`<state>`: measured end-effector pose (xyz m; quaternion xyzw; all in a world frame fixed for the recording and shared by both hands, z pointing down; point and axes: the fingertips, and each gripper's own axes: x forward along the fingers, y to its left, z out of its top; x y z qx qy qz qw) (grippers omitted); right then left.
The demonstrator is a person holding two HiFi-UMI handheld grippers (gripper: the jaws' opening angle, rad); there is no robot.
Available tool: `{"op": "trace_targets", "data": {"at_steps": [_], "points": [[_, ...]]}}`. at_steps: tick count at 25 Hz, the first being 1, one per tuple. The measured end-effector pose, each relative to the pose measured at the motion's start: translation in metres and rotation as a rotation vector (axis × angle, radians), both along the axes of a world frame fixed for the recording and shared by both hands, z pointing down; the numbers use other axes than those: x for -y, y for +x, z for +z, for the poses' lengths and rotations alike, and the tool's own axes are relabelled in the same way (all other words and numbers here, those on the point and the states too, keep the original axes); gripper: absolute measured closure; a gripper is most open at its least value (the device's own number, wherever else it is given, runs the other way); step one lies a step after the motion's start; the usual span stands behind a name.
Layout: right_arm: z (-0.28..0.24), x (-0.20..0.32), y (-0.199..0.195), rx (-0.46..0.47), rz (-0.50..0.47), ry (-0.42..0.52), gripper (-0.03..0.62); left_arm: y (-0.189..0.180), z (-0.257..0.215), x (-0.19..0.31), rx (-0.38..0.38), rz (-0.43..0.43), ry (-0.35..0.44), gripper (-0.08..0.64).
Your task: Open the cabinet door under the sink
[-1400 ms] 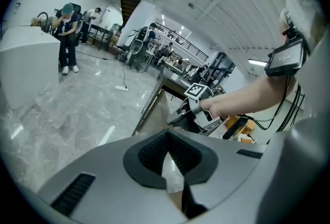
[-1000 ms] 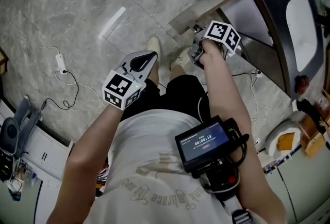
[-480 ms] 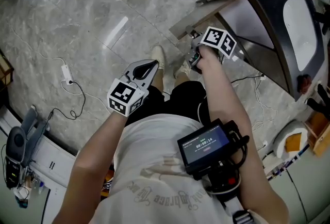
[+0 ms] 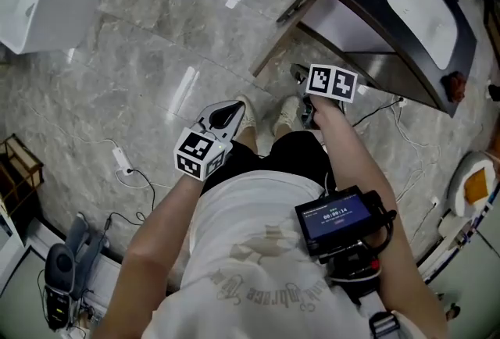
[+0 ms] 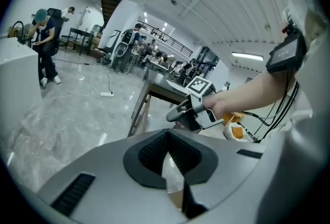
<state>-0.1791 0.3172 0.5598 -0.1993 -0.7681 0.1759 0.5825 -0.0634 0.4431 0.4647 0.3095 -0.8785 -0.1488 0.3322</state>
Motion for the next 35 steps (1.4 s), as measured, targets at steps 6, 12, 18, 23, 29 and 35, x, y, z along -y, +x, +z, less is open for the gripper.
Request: {"op": "trace_targets", "data": {"at_steps": [6,12,18,23,29,35], "points": [[-0.053,0.072,0.017,0.11,0.02,0.036,0.565,-0.006,-0.014,0.03,0.02,0.156,-0.01,0.552],[-0.098,0.153,0.045,0.212,0.162,-0.01,0.565,0.002,-0.019,0.079,0.028,0.324,-0.068,0.552],[-0.105,0.235,0.089,0.225,0.256,0.015,0.565,0.001,-0.026,0.14,0.038,0.451,-0.093,0.552],[-0.107,0.29,0.112,0.244,0.311,0.004,0.565,-0.001,-0.032,0.207,0.04,0.508,-0.098,0.552],[-0.11,0.387,0.145,0.254,0.352,-0.024,0.565,0.006,-0.033,0.32,0.011,0.499,-0.082,0.552],[-0.115,0.444,0.172,0.271,0.381,-0.052,0.572,0.01,-0.044,0.377,0.008,0.463,-0.048,0.552]]}}
